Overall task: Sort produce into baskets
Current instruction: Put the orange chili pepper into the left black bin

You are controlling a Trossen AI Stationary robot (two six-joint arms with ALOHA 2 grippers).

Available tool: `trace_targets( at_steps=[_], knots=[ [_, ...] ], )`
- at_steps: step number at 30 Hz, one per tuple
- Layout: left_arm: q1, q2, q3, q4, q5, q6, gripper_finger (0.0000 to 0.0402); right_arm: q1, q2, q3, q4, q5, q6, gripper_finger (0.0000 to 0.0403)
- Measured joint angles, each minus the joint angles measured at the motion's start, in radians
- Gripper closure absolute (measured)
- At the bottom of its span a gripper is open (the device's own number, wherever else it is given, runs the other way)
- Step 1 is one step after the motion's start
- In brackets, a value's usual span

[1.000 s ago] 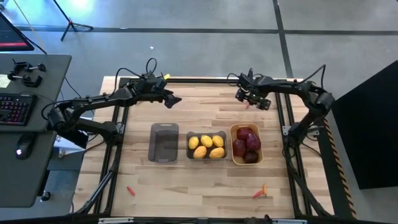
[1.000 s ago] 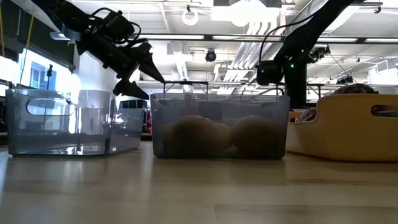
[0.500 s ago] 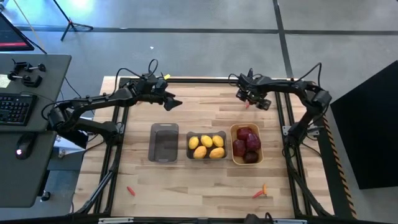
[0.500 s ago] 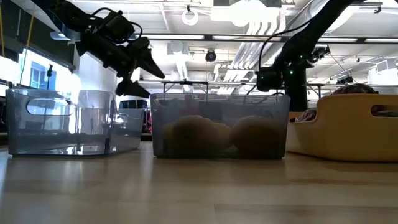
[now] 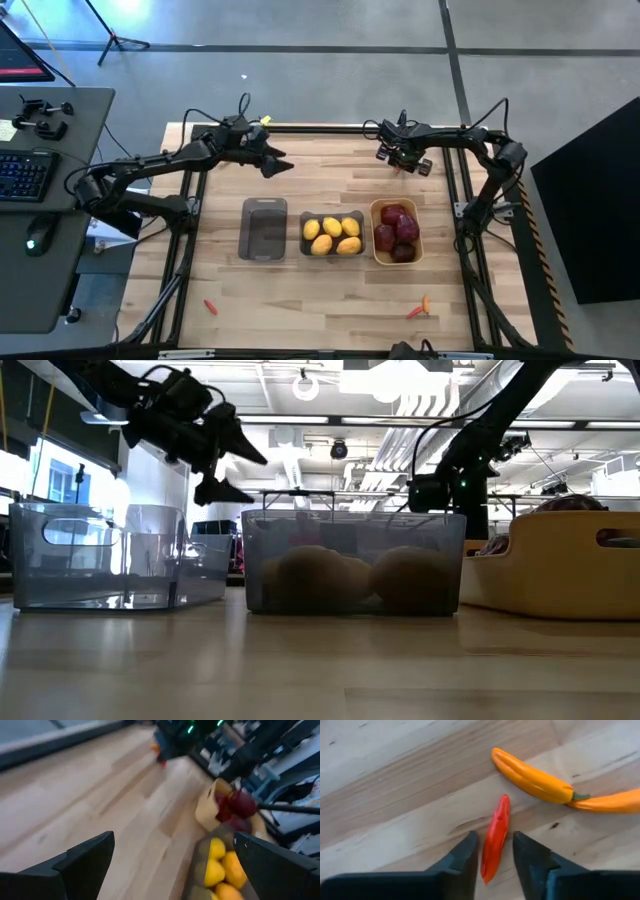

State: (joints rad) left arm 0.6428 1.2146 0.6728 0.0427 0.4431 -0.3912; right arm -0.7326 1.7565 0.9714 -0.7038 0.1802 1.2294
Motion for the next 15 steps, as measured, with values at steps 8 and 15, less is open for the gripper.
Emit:
trace_targets(
  at_steps=[8, 15],
  knots=[
    [0.087, -0.153, 0.001, 0.084, -0.003, -0.008, 0.0007, 0.046, -0.048, -0.008, 0.152, -0.022, -0.206, 0.0395],
    [0.153, -0.275, 0.001, 0.159, -0.008, -0.089, 0.0007, 0.205, -0.081, -0.006, 0.636, -0.171, -0.268, 0.0390]
  ],
)
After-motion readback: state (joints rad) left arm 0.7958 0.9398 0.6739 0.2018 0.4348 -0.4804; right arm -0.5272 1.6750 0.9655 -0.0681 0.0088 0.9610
